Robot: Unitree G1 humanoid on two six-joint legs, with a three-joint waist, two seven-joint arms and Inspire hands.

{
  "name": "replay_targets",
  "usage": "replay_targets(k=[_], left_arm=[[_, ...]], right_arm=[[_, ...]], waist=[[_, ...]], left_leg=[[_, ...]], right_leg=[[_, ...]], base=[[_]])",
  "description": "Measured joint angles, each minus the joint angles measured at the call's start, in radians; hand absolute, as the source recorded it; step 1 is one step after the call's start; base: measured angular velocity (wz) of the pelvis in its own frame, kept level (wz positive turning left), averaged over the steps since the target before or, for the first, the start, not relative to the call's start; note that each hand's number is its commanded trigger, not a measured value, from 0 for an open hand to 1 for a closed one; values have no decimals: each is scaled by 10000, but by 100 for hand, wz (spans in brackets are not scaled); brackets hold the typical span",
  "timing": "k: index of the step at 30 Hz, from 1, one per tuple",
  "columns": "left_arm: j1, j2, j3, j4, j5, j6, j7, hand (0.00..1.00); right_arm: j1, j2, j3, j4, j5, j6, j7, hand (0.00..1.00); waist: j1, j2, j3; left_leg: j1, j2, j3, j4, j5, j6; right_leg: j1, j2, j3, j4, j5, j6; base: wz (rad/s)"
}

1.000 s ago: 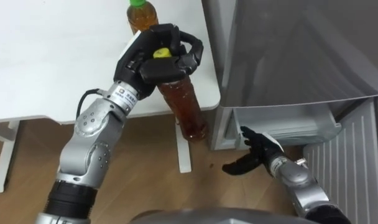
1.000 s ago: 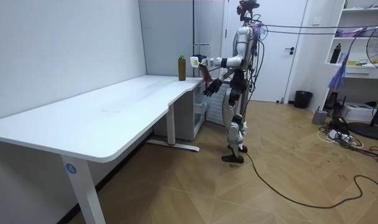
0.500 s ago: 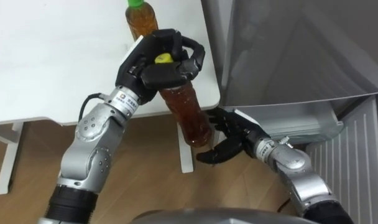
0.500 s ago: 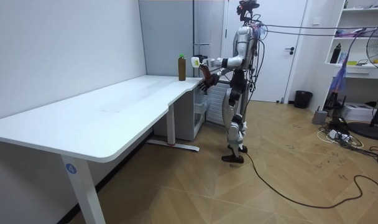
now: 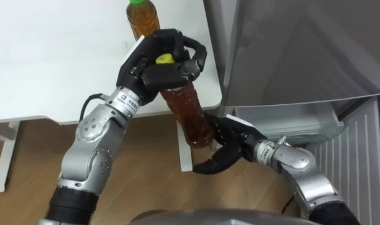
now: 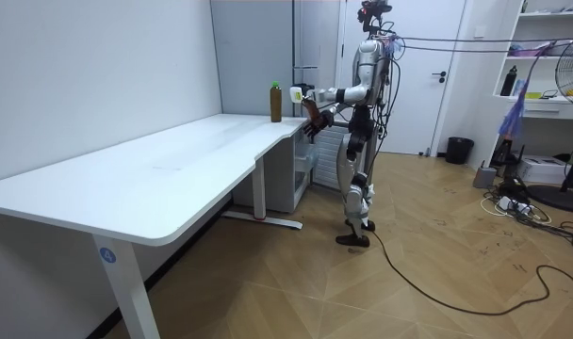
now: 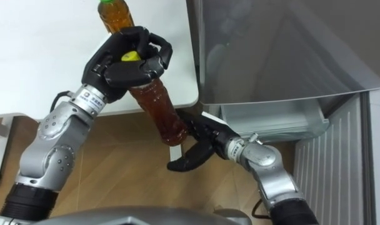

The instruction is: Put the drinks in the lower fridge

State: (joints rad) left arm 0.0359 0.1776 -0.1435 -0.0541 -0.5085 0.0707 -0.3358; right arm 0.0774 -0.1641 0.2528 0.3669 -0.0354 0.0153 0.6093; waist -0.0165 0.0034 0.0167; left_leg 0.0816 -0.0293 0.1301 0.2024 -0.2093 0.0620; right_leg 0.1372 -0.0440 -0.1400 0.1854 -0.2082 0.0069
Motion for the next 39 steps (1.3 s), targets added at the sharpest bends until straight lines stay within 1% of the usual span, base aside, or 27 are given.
replay_targets(k=[4, 6, 9, 11, 13, 16, 18, 19, 20, 21, 25, 30, 31, 33, 36, 39], left_arm=[[-1, -5, -54, 0, -1, 0, -2, 100], [-1, 4, -119, 0, 9, -1, -43, 100], [0, 64, -214, 14, 9, -1, -299, 100], [0, 63, -276, 15, 9, -1, -435, 100], [0, 64, -323, 23, 9, 0, -543, 100], [0, 56, -585, 238, 3, 0, -694, 100], [0, 93, -789, 430, 4, 9, -718, 100], [0, 124, -927, 495, 9, 30, -720, 100], [0, 148, -1054, 522, 9, 46, -744, 100], [1, 148, -1102, 535, 9, 57, -770, 100], [0, 165, -1237, 543, 9, 91, -927, 100], [12, 239, -1452, 621, 14, 91, -970, 100], [13, 261, -1514, 662, 14, 91, -971, 100], [13, 285, -1575, 770, 14, 91, -996, 100], [12, 309, -1721, 1059, 14, 89, -1000, 100], [13, 332, -1817, 1229, 15, 89, -1010, 100]], right_arm=[[-1, -21, 35, -9, 6, 5, 382, 0], [0, -43, 30, -190, -12, 94, 581, 0], [0, -127, 19, -637, -11, 101, 830, 0], [-4, -257, 19, -853, -10, 113, 980, 0], [-6, -273, 20, -1073, -9, 255, 1065, 0], [-22, -276, 21, -1106, -2, 316, 1093, 0], [-49, -255, 23, -1144, 2, 405, 1110, 0], [-59, -256, 23, -1242, 2, 498, 1121, 0], [-63, -256, 28, -1341, 0, 530, 1139, 0], [-63, -260, 28, -1380, 0, 534, 1141, 0], [-81, -271, 27, -1507, 2, 543, 1141, 0], [-80, -258, 34, -1507, 7, 543, 1226, 0], [-79, -265, 63, -1507, 57, 543, 1234, 31], [-78, -272, 137, -1506, 202, 544, 1225, 100], [-78, -288, 385, -1489, 645, 543, 1117, 100], [-77, -291, 419, -1416, 819, 534, 1018, 100]], waist=[[9, 3, -1], [11, 6, -2], [20, 6, -1], [20, 4, -1], [28, -1, 2], [35, -36, 23], [36, -78, 50], [35, -122, 77], [40, -160, 100], [44, -178, 106], [35, -245, 83], [30, -247, 82], [14, -247, 81], [17, -245, 81], [-6, -236, 76], [-10, -232, 73]], left_leg=[[-4, 2, 0, -10, 0, 0], [-21, 1, -2, -15, 0, 0], [-37, -1, 5, -22, 0, 0], [-38, -1, 5, -22, 0, 0], [-67, -1, 5, -19, 1, -1], [-62, -2, 4, -15, 1, -1], [-63, -1, 5, -8, 1, -1], [-69, 0, 5, 2, 2, -2], [-77, 2, 4, 13, 2, -1], [-79, 2, 4, 15, 2, -1], [-77, 2, 4, 18, 1, -1], [-11, 1, 11, 13, 1, -1], [-1, 1, 11, 14, 1, 0], [0, 1, 11, 15, 1, 0], [16, 2, 16, 29, 1, 0], [14, 2, 24, 37, 1, 0]], right_leg=[[-8, 6, -2, 2, 0, 0], [-38, 3, -1, 5, 0, 0], [-71, -1, 4, 8, 0, 0], [-102, -1, 5, 8, 0, 0], [-106, -1, 5, 8, 0, 0], [-88, -1, 7, 3, 0, 0], [-90, 0, 8, 4, 0, 0], [-95, 0, 7, 7, 0, 0], [-99, 1, 6, 15, 0, 0], [-100, 0, 5, 19, 0, 0], [-92, 1, 4, 22, 0, 0], [-31, -3, 9, 22, 0, 0], [-14, -1, 4, 20, 0, 0], [-11, 0, 1, 21, 0, 0], [6, 0, 3, 21, 0, 0], [6, -1, 0, 24, 1, 0]], base=[[0], [0], [0], [0], [0], [0], [0], [0], [0], [0], [0], [0], [0], [0], [0], [0]])
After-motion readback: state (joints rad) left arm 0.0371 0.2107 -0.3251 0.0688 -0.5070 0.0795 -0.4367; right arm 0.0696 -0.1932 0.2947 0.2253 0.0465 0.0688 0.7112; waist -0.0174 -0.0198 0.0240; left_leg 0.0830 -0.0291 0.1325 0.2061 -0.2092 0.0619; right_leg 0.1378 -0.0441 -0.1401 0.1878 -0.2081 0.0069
